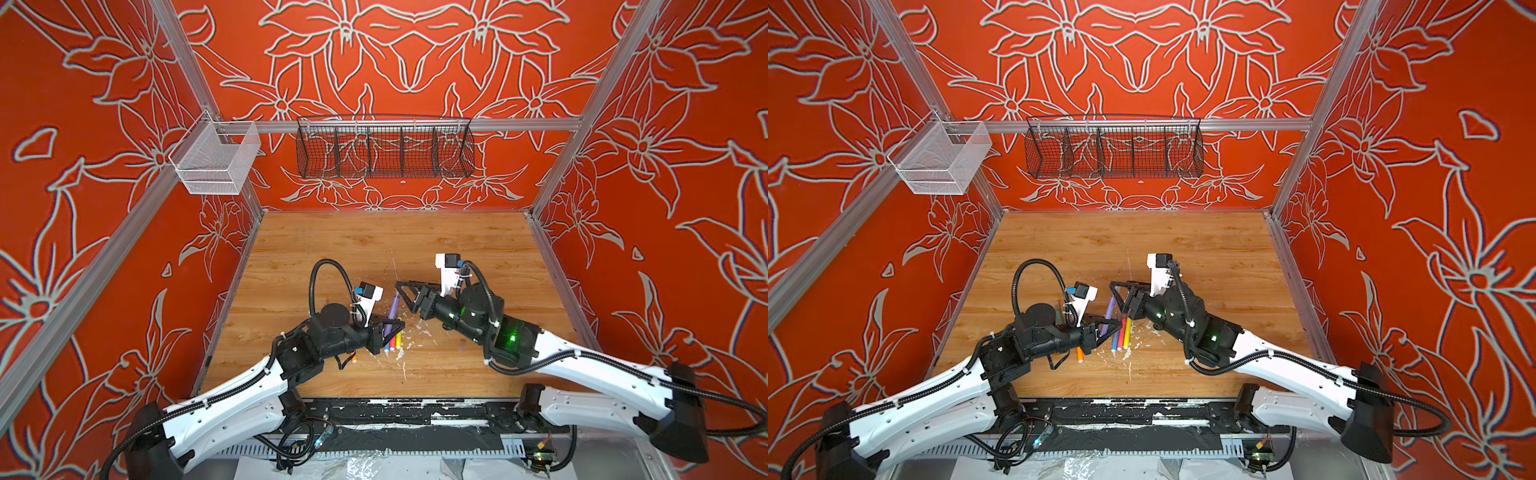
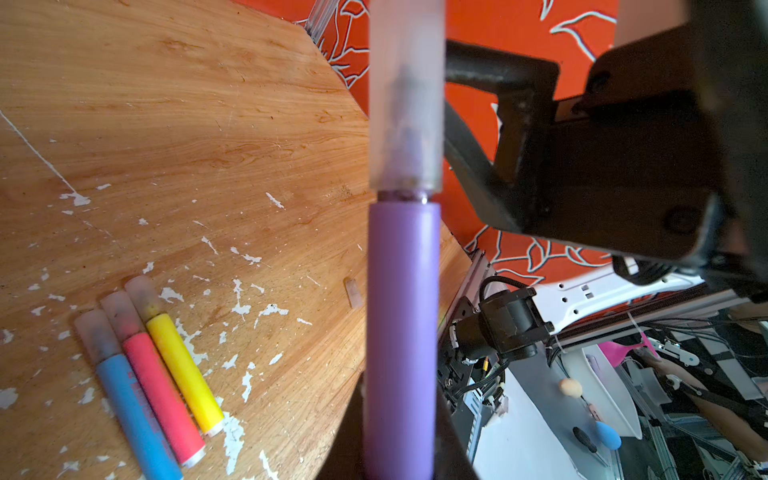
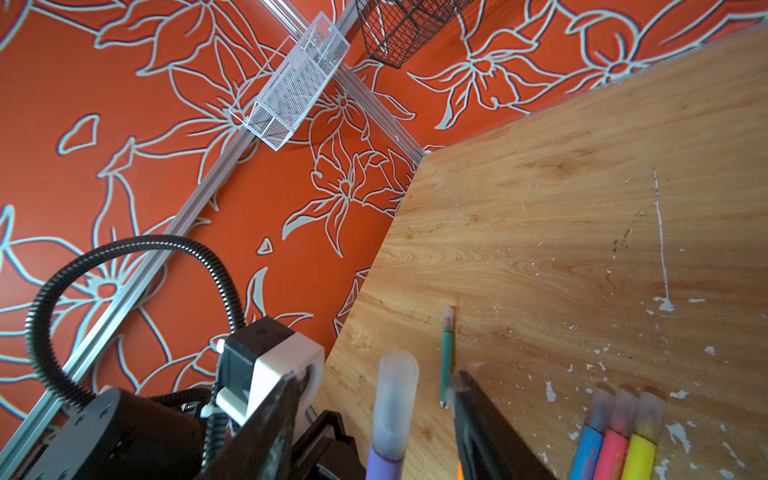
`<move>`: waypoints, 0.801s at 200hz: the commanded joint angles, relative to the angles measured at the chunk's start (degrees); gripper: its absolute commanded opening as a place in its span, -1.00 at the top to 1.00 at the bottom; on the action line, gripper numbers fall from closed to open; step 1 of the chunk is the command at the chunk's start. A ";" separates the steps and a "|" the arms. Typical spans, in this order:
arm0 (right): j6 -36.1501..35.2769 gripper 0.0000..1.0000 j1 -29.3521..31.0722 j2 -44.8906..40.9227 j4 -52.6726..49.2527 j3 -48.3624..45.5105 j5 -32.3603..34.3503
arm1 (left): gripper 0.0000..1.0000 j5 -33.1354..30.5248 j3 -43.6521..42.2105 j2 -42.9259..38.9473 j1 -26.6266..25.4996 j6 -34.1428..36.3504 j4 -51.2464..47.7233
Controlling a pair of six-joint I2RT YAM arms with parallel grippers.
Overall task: Insert the pens into the pen caps
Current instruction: 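Push the cap down onto the purple marker tip with the right gripper, then open and withdraw the right gripper from the capped purple marker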
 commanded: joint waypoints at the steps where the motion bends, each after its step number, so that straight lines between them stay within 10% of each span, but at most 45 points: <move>1: -0.10 -0.10 -0.57 2.64 -0.72 3.11 -1.11 | 1.00 0.71 -0.07 -0.75 0.31 0.94 1.93; 99: 0.17 0.99 -1.47 8.82 -1.07 5.92 -5.08 | 1.00 -0.85 0.49 -0.98 0.31 2.10 0.98; 160: 1.53 1.00 0.34 8.35 6.78 -0.89 -11.71 | 1.00 6.50 7.20 4.46 12.05 -2.51 7.92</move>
